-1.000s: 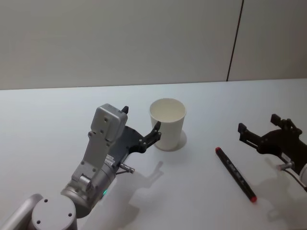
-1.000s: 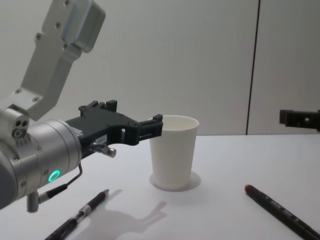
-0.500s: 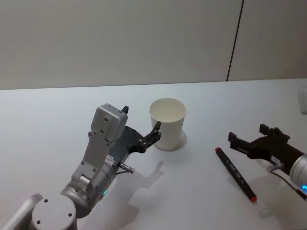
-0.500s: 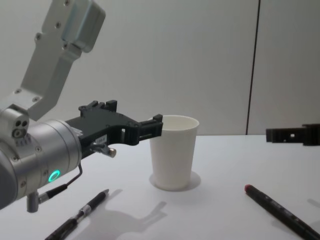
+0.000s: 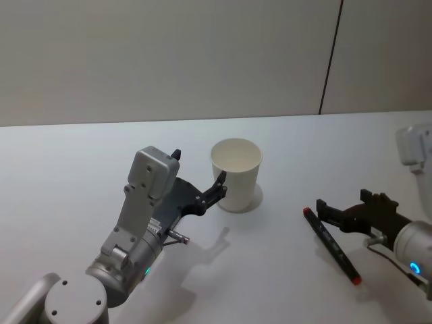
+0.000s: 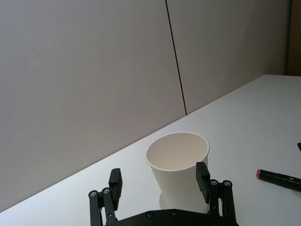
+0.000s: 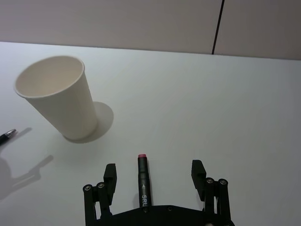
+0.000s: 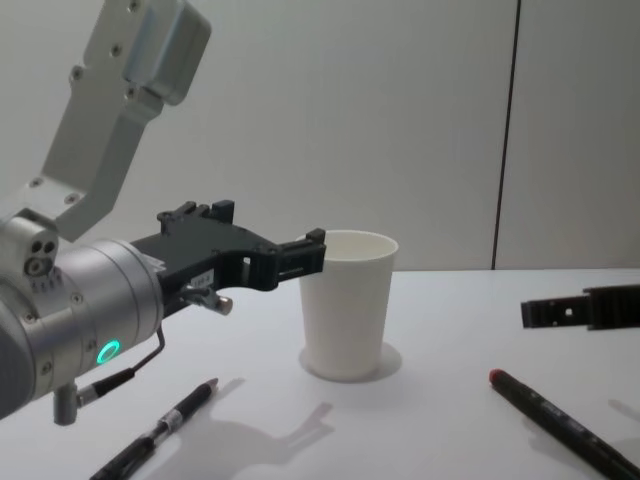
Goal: Place the pen into the pen holder.
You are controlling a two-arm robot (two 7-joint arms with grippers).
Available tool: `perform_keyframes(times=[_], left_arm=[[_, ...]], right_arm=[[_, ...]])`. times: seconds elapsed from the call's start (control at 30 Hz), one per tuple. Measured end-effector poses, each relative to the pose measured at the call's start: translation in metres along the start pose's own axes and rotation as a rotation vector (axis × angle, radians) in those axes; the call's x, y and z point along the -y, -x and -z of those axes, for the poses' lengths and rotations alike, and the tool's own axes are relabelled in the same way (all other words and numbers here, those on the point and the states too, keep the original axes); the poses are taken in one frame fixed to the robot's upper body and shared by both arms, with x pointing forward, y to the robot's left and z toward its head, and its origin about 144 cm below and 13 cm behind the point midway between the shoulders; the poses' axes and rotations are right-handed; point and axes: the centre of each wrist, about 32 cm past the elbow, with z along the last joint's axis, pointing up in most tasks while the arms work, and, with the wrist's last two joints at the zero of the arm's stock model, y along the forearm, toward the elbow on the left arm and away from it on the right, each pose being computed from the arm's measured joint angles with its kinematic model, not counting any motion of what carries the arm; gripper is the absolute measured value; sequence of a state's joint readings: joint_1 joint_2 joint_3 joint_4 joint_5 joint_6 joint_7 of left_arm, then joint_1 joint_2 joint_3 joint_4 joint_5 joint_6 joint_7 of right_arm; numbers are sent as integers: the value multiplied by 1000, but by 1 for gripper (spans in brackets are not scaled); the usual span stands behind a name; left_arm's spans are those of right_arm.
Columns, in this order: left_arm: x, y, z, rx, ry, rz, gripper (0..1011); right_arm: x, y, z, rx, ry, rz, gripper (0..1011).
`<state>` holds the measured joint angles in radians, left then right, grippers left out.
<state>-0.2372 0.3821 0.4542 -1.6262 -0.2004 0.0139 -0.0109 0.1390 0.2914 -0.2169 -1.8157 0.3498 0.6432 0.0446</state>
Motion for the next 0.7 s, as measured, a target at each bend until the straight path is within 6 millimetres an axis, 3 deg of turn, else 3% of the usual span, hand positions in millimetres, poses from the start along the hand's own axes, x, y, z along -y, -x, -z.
perform_keyframes(times=[0.7], left_arm=[[0, 0, 0, 0, 0, 0, 1000]], right_arm=[[-26, 17, 2, 3, 92, 33, 1002]])
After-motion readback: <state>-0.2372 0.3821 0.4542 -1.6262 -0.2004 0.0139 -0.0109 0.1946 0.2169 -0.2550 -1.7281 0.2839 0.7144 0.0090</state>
